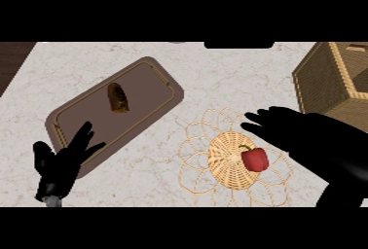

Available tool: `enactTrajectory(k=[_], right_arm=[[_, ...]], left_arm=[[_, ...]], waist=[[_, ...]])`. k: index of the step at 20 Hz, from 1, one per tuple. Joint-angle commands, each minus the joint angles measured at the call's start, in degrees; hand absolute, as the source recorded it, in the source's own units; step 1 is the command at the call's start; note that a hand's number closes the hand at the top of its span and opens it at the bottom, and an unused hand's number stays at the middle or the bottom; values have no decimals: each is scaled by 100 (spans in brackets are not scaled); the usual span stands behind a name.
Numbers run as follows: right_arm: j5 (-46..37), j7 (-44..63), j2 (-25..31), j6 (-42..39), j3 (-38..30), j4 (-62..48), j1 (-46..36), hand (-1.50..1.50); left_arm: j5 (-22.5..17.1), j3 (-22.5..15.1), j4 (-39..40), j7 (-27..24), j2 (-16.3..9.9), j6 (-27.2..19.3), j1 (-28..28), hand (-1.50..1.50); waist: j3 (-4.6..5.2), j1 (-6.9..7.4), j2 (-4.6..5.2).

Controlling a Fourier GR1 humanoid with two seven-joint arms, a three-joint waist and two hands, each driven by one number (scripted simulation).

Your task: Pick the bell pepper from the placemat and place it in the basket

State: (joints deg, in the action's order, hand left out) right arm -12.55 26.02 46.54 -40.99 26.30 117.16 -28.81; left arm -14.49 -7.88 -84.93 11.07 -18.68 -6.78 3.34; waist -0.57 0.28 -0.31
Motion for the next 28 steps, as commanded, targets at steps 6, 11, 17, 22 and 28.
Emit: enactTrajectory(k=[6, 11, 17, 22, 28], right_arm=[[-1155, -836, -328, 445, 376, -716, 309, -150], [-1713, -1156, -541, 912, 654, -858, 659, -150], [-2101, -1322, -851, 1076, 736, -1309, 531, -150], [-2384, -1832, -874, 1516, 763, -1562, 858, -150], [-2873, -1500, -1244, 1481, 1119, -1781, 835, -150]], left_arm=[[350, -283, 473, 288, 222, -228, 211, 0], [256, -129, 449, 251, 24, -15, 439, 0], [384, -237, 310, 358, 145, -126, 391, 0], [408, -84, 797, 183, 273, -176, 132, 0], [329, -31, 503, 317, 84, 4, 381, 0]], waist=[[51, 3, 56], [51, 5, 44], [53, 33, 45], [55, -45, 51], [56, -1, 37]])
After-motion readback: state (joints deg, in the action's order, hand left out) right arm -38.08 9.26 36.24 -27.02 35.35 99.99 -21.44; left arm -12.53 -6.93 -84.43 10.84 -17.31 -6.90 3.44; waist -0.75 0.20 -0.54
